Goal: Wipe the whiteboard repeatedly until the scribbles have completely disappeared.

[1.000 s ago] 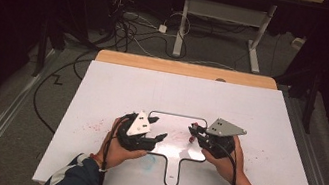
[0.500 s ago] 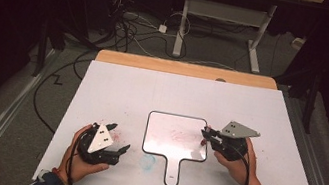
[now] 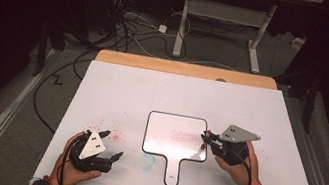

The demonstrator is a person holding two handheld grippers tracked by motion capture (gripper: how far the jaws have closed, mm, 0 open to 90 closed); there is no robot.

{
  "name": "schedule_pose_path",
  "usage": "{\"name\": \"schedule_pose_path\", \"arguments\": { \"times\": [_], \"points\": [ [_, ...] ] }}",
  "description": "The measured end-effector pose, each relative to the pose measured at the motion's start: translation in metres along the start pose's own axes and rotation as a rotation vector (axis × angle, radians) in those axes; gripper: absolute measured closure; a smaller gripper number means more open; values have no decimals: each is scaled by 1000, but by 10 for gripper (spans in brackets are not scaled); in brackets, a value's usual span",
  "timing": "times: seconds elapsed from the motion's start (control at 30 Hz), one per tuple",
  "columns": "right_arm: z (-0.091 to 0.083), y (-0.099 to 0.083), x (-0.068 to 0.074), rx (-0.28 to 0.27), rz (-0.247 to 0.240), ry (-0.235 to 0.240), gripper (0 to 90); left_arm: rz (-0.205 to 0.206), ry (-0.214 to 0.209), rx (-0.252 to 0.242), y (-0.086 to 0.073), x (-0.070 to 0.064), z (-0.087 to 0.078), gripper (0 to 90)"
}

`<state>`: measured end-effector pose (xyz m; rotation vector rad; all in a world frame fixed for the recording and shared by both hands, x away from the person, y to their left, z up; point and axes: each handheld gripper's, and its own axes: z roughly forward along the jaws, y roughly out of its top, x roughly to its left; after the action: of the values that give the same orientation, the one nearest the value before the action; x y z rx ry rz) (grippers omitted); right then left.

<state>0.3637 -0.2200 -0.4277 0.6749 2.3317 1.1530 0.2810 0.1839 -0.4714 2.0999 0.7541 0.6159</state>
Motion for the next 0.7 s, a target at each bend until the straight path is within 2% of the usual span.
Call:
{"name": "schedule_pose_path", "arguments": {
  "times": [0.07,0.23,0.5,0.6,0.7],
  "points": [
    [8,4,0,-6,-17,-16,817,-2,-3,1,0,0,1,217],
    [27,11,0,-47,35,18,818,-11,-12,0,0,2,2,217],
    [50,28,32,-80,17,100,817,-11,-13,-5,0,2,1,217],
    [50,30,34,-67,-4,88,817,-5,-13,0,0,2,1,218],
    [44,27,24,-38,0,45,817,-13,-13,-3,-1,2,1,211]
  ]
}}
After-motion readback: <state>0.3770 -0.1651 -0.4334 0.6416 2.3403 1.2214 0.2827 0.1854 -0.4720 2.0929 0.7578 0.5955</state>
